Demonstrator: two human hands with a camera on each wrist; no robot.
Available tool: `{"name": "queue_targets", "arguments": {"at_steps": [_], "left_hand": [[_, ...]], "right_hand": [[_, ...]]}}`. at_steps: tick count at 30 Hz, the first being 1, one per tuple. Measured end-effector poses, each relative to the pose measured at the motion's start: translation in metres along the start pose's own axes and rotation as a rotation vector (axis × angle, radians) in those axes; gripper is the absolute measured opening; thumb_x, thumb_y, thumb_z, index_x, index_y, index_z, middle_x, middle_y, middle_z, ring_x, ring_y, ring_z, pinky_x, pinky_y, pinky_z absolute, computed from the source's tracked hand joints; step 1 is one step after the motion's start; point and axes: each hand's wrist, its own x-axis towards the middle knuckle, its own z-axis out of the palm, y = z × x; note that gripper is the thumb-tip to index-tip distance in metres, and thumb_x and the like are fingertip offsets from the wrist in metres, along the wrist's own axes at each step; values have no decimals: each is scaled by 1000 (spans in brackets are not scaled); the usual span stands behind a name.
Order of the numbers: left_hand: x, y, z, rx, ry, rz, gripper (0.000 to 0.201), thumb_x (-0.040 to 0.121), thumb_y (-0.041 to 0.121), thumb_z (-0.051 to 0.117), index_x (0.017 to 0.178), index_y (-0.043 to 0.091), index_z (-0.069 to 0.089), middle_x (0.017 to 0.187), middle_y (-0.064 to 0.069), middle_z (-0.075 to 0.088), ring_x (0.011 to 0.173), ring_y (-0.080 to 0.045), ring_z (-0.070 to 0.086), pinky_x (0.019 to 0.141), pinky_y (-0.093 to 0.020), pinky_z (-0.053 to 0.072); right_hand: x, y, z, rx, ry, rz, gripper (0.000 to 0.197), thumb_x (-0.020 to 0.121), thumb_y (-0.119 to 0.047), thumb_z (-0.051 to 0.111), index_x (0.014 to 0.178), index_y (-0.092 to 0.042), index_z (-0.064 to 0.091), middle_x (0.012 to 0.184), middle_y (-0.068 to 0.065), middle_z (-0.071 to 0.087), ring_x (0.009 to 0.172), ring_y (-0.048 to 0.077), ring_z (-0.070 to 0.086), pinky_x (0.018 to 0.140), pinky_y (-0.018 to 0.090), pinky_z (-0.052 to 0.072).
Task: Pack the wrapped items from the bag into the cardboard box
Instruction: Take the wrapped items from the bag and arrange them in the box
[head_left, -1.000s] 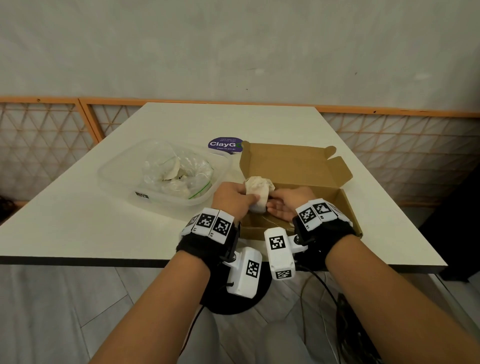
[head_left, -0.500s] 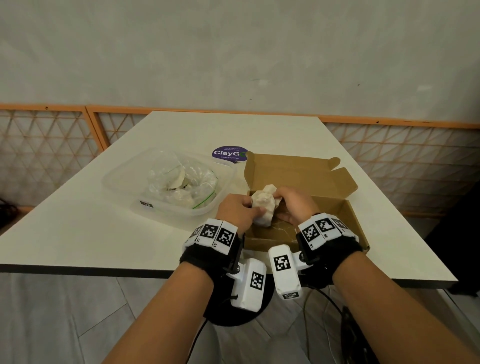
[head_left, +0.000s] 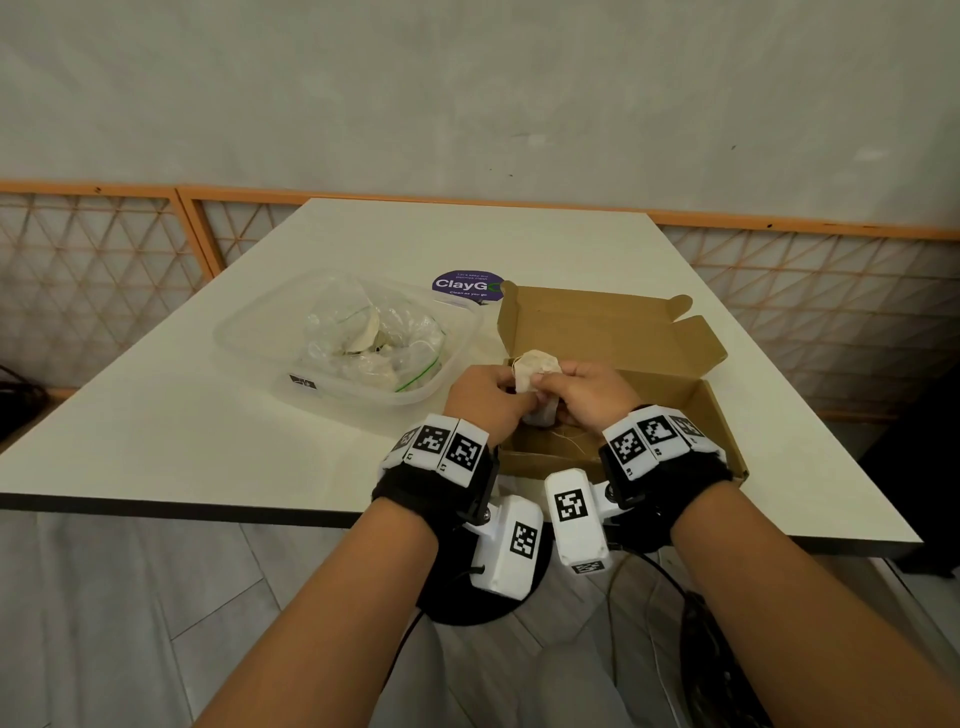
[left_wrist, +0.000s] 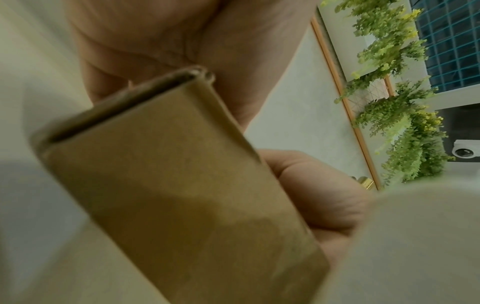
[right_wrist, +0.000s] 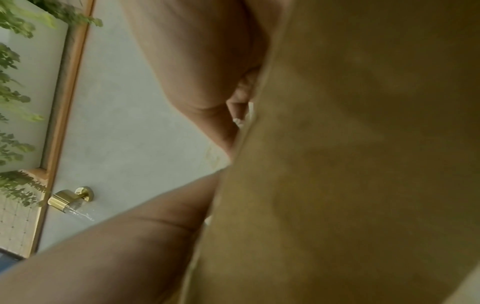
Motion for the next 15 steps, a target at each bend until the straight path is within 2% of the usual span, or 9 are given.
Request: {"name": "queue_targets", "arguments": {"at_steps": [3,4,6,7,9,11,12,13,15], "left_hand": [[0,-2,3,-80,62,-14,39,74,24,77,102,14,53,97,-7,62,84,-19,56,79,-33,46],[0,-3,3,-113,83,-33,44,72,23,78,101,15,47,97,-8,61,85,-21,58,82,-37,48],[1,-5,4,-178,87,-51,50,74,22,76,112,18,44,103,-9,61,93,-24,61,86,-39,52],[1,-6,4,-195,78,-44,51,77,22,73,118,21,44,106,-7,61,97,-22,61,86,-37,52],[1,-7,3,-166,67,-7,42,83,24,67,122,24,51,109,-4,61,101,-19,59,88,-32,50],[0,-8,3,-128,71,36,22,86,25,64,107,21,64,100,-2,65,96,-17,60,87,-31,47],[0,-8,4,-120,79,44,12,86,25,64,96,19,67,92,-1,66,89,-17,59,83,-30,45],[0,-9,4,-112,85,35,7,86,24,64,87,18,66,85,-1,65,83,-16,58,78,-29,44],[1,-11,5,-105,104,21,8,86,22,64,81,16,66,81,-2,64,77,-16,55,72,-25,41]], "right_hand": [[1,-1,-1,27,41,4,19,90,-14,56,76,-23,65,67,-1,61,61,12,54,60,24,45],[1,-2,-1,33,40,9,17,90,-14,56,78,-20,66,71,2,63,67,16,57,67,29,48],[0,-4,0,40,30,19,17,88,-11,55,78,-19,67,79,6,65,80,22,60,83,38,50],[0,-4,0,54,23,22,19,87,-8,55,76,-19,66,80,6,65,81,23,60,84,37,49],[1,-5,-1,118,1,21,20,87,-4,54,75,-18,63,76,5,63,75,20,59,75,29,50],[1,-7,-1,164,-6,18,20,87,-2,54,77,-16,63,74,2,62,69,14,58,65,21,48],[1,-7,-1,165,-1,17,19,87,-2,54,79,-16,63,75,1,62,69,13,58,64,20,47],[0,-7,0,163,0,16,17,87,-2,54,86,-15,65,78,1,63,72,13,59,68,22,48],[0,-6,0,161,6,22,24,85,0,55,104,-12,64,88,3,65,85,19,63,80,32,52]]}}
